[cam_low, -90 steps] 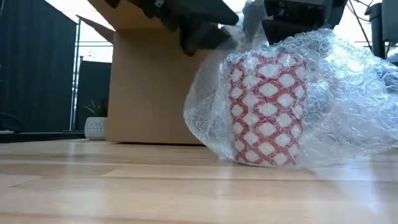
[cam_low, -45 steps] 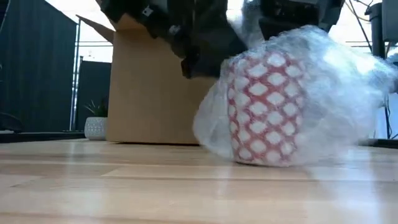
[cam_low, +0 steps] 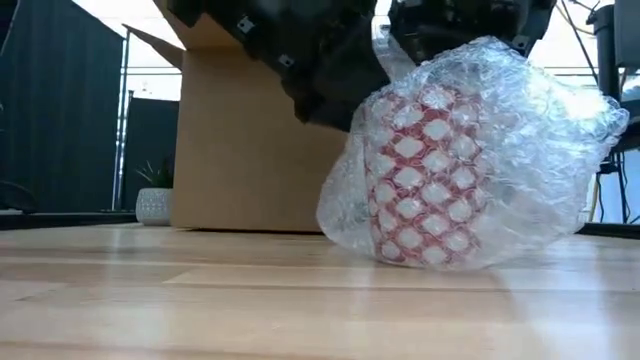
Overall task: Wrap mug
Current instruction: Wrap the red mug with bubble wrap
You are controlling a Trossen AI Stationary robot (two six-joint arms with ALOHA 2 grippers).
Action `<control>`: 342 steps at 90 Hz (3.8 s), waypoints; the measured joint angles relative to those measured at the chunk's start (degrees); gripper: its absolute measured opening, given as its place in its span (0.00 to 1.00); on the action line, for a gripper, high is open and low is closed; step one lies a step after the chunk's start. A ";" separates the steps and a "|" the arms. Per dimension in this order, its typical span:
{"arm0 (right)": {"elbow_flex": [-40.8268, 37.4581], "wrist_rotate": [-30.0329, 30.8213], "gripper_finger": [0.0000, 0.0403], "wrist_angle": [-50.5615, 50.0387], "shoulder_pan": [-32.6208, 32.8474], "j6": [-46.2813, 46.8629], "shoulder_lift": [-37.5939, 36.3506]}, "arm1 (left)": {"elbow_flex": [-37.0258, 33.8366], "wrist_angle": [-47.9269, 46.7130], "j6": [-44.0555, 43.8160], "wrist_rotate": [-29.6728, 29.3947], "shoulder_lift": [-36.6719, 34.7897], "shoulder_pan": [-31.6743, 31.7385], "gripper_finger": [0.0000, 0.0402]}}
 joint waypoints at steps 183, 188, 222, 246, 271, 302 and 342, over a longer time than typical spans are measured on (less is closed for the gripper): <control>-8.94 14.07 0.85 17.18 13.73 -0.98 -10.19 | 2.34 -4.01 3.38 1.33 3.84 -0.92 0.59; -10.33 14.08 0.84 20.27 13.70 -1.64 -10.19 | 2.62 -4.31 2.81 1.36 3.84 -0.92 0.59; -12.02 14.56 0.84 22.97 12.97 -4.39 -8.36 | 4.88 -5.32 1.97 1.44 3.80 -0.92 0.59; -12.02 14.39 0.84 23.12 12.69 -4.24 -4.99 | 8.25 -8.88 0.51 1.95 3.79 -0.92 0.59; -12.02 16.25 0.57 21.54 12.44 -4.66 -4.96 | 8.35 -8.69 0.45 1.95 3.77 -0.70 0.59; -12.00 17.63 0.10 20.22 12.71 -5.11 -4.96 | 8.37 -8.67 0.48 1.95 3.69 -0.66 0.59; -11.78 26.37 0.10 28.12 14.34 -3.34 2.04 | 15.49 -26.35 -0.97 4.98 3.69 -1.02 0.59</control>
